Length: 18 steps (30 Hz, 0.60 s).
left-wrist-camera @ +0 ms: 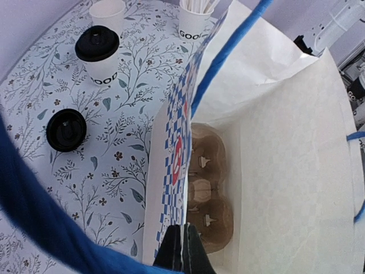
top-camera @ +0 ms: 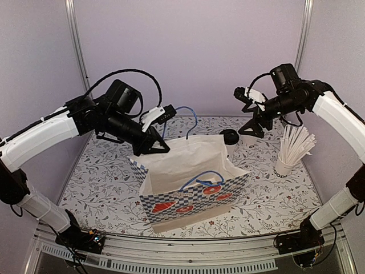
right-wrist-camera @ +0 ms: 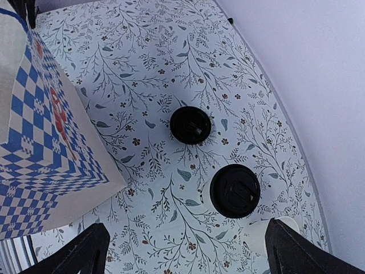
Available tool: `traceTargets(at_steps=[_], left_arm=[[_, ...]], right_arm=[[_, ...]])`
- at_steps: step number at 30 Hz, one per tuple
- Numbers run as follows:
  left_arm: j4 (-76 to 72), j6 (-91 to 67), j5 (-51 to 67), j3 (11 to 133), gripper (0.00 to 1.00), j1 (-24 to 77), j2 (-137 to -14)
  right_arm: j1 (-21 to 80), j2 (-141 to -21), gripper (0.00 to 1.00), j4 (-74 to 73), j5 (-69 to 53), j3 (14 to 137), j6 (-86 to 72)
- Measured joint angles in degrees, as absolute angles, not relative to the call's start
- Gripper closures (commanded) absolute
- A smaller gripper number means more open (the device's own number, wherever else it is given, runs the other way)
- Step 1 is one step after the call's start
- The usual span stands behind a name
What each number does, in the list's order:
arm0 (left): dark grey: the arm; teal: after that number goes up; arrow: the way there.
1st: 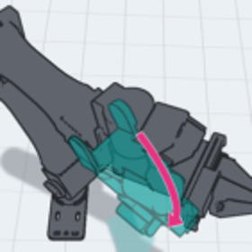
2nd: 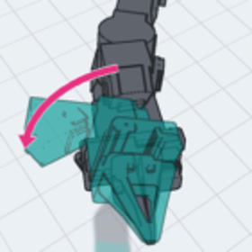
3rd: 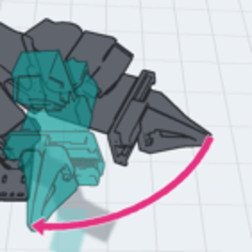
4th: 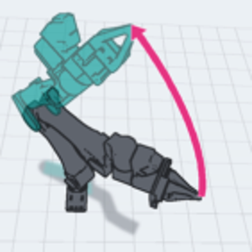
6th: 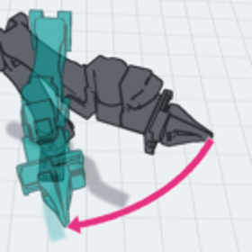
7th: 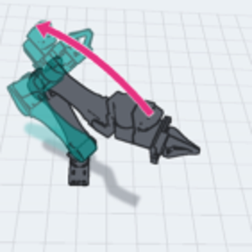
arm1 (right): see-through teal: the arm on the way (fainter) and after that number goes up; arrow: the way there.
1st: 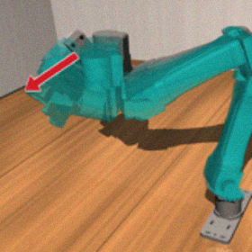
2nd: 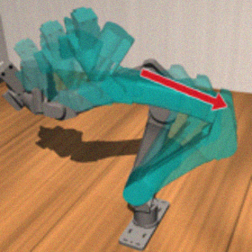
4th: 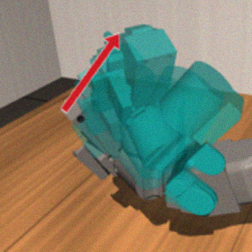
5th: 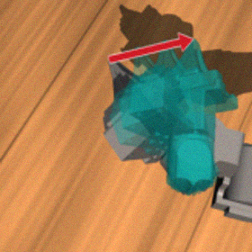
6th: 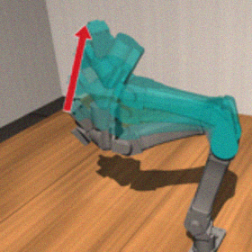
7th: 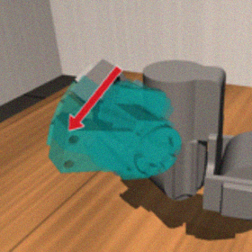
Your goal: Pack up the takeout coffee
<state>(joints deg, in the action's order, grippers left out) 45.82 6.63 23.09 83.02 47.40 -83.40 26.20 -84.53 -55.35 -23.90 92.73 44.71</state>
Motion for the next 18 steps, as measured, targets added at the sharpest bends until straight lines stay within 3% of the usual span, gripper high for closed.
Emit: traceTargets(at_steps=[8, 18], left_arm=[[46.06, 6.68, 16.86, 81.76, 1.0, 46.44, -78.0], [49.19, 7.35, 5.06, 84.66, 1.0, 51.44, -80.29]], right_arm=[[25.8, -83.48, 0.01, -45.25, -26.15, 84.86, 38.28], [25.8, -81.95, 0.01, -42.17, -23.81, 77.47, 36.6]])
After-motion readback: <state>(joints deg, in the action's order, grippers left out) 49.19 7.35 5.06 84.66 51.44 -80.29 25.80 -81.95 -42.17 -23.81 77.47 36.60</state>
